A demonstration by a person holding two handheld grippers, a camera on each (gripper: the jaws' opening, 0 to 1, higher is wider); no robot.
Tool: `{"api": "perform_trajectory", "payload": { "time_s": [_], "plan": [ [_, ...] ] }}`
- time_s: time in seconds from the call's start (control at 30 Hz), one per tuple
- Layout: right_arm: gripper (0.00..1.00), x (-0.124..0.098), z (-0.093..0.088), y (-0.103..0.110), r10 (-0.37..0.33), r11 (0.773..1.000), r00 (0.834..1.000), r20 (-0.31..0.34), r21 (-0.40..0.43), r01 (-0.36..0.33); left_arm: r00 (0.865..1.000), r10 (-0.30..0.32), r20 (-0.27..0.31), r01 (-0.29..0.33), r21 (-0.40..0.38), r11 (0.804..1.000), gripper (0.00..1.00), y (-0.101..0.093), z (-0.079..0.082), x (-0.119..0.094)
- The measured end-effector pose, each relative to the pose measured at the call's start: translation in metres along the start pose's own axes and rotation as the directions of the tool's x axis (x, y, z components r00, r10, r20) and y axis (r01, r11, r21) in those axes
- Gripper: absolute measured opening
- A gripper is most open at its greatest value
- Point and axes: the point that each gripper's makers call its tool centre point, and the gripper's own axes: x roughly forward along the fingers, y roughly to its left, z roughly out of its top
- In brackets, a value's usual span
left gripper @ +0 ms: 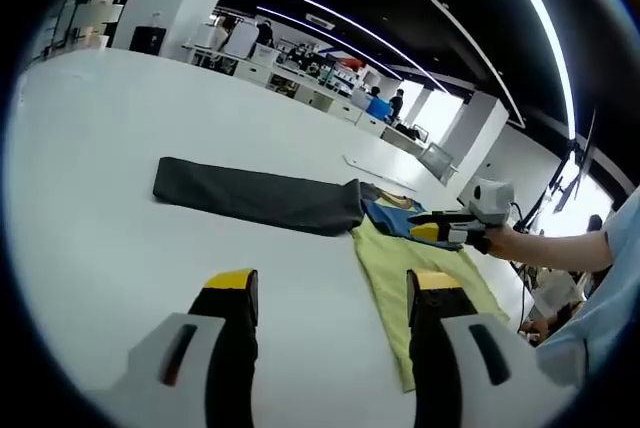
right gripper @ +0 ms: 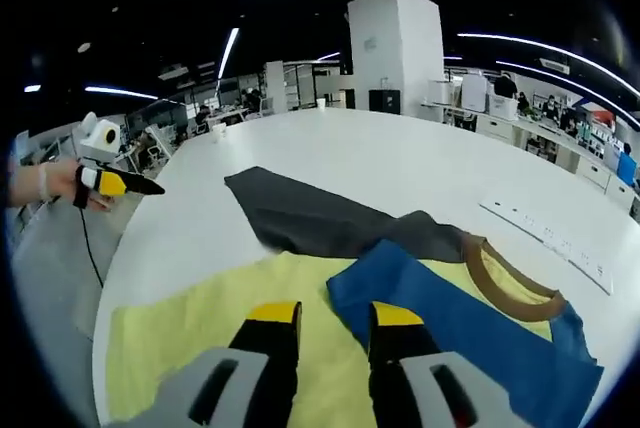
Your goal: Fold the garment on the visible template until the final outline fits inside the template.
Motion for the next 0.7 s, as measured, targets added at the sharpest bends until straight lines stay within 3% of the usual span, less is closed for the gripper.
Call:
{"api": "perform_trajectory", "payload": {
  "time_s": [0.37, 0.5, 0.7],
  "plan": [
    [0.11, 0.029, -0.005, 0.005, 0.014, 0.992, 0.994, -0.107, -0.121, -0.027, 1.0, 0.008, 0.01, -0.008, -0.006, 1.0, 0.57, 0.002, 0.003, -0.007],
    [0.0, 0.032, -0.003, 0.005, 0.012, 0.994, 0.995, -0.101, -0.108, -0.023, 1.0, 0.009, 0.009, -0.009, -0.011, 1.0, 0.57, 0.003, 0.002, -0.009],
    [0.0, 0.037, 0.001, 0.008, 0.023, 0.995, 0.995, -0.093, -0.09, -0.032, 1.0, 0.012, 0.007, -0.012, -0.019, 1.0, 0.57, 0.004, 0.0, -0.01]
  ]
}}
